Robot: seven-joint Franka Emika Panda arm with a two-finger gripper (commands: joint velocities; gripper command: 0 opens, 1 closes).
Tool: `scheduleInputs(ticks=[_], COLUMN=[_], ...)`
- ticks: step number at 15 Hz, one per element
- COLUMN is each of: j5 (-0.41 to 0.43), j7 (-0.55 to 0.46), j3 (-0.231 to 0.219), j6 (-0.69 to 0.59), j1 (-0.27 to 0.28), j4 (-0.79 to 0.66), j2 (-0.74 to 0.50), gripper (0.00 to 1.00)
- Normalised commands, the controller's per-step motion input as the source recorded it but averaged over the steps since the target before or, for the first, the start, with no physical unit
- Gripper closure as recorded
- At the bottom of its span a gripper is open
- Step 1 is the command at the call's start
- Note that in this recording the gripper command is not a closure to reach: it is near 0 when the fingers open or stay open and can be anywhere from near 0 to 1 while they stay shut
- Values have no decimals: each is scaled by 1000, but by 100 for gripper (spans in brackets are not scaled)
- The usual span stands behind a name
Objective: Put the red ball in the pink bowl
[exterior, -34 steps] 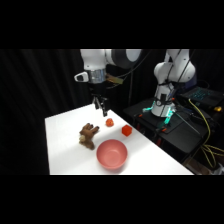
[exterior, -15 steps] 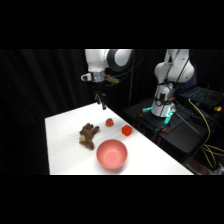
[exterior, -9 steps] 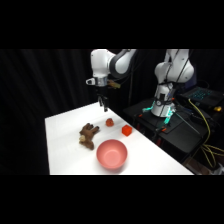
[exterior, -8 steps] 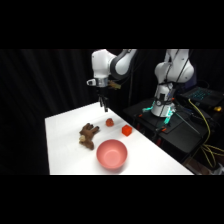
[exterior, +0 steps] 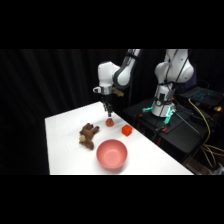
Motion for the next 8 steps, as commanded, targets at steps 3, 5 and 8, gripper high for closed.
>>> scheduleInputs(ticks=[3,5,8], j5=[122,101,107], j7=[-71,-26,4], j3=[69,118,160], j6=[377,296,223], j1=[-119,-136,-137], j4=[-36,-33,-35], j2=[214,172,119], gripper=[0,0,0])
